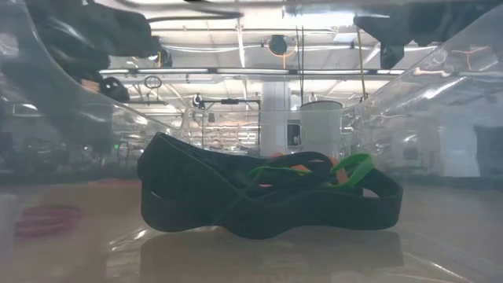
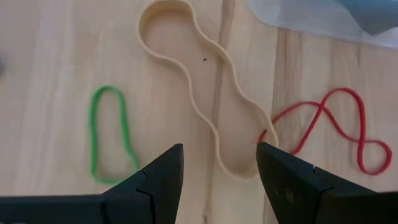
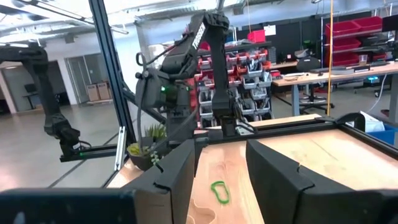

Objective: Pick and place rubber bands into bin
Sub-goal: Put the light brown rubber band into the transparent bin

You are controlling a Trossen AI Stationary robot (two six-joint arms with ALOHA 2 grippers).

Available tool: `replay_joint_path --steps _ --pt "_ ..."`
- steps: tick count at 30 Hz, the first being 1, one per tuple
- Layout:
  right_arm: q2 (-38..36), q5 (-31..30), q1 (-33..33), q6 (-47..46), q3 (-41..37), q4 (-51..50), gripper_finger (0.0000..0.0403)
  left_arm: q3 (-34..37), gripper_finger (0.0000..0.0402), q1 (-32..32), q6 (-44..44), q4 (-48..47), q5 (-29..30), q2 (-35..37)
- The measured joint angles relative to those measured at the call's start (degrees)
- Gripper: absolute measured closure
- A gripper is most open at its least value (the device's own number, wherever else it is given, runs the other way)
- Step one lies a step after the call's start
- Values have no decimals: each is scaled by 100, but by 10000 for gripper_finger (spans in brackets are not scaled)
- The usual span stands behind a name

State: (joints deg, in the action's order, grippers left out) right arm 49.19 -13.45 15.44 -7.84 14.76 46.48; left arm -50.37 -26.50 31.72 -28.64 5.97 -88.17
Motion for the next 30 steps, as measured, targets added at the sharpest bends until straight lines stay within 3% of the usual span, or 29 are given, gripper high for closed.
replay_joint_path --steps 13,20,30 --pt "-1 0 0 0 0 -3 263 -4 193 -26 198 215 -72 -854" --pt "-1 0 0 116 0 -4 263 -15 197 -26 208 225 -86 -925" --pt "-1 0 0 149 0 -3 263 -11 305 -22 160 264 101 -937"
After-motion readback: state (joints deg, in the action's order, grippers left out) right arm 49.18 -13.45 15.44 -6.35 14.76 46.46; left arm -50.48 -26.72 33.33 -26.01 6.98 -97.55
